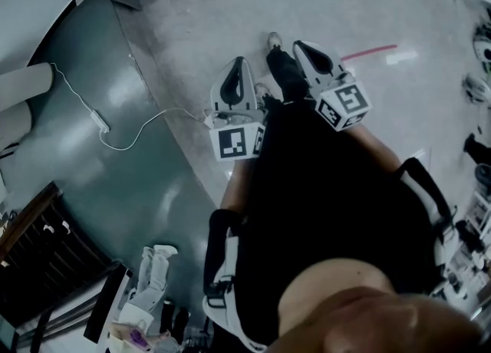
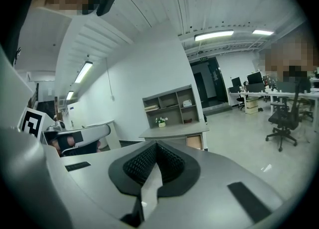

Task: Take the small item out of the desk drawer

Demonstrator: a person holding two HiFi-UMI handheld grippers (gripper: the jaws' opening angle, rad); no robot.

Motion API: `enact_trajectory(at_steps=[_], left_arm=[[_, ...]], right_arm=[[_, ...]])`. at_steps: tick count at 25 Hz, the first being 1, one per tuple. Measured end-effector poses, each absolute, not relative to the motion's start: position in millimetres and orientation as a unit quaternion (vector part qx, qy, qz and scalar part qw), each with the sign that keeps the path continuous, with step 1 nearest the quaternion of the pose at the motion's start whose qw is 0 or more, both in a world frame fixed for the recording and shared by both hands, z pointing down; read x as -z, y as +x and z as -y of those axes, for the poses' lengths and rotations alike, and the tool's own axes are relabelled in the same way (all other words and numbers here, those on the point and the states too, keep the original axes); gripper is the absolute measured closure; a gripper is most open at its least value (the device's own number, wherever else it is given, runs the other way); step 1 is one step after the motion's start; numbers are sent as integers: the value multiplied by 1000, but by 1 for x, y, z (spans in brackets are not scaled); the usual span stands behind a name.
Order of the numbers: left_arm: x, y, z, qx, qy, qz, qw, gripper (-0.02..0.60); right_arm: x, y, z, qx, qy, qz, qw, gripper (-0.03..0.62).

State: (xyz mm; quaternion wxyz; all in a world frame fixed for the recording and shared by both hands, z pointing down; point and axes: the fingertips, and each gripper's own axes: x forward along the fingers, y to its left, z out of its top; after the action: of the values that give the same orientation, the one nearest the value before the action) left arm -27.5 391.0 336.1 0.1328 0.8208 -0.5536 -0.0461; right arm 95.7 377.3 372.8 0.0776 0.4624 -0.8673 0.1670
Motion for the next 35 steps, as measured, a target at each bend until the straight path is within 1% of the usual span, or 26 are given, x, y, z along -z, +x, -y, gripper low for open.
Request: enact_trajectory(at_steps=[4,8,12,16,21,27,35], left_arm=[[-346,-31,-369,17,829,547,115,583],[-347,-42,-331,33,817,560,131,583],[-346,-46,-282,20,821,558,121,583],[-336,-45,-223,31,815,566,123,583],[-334,-35,-158,10,815,570,105,583],[-331,-23,-82,5,804,584,113,583],[-326,-32,-23,-2,796,596,106,583]], right_arm=[[-376,91,-349,-167,463,867,75,595],[-380,80,-309,-166,459,870,75,595],[-378,75,-259,-167,457,871,74,595],[-376,76,-202,-168,453,873,72,595],[-373,87,-133,-164,444,878,76,595],[-374,96,-52,-163,426,886,78,595],[-393,88,21,-189,429,879,82,595]])
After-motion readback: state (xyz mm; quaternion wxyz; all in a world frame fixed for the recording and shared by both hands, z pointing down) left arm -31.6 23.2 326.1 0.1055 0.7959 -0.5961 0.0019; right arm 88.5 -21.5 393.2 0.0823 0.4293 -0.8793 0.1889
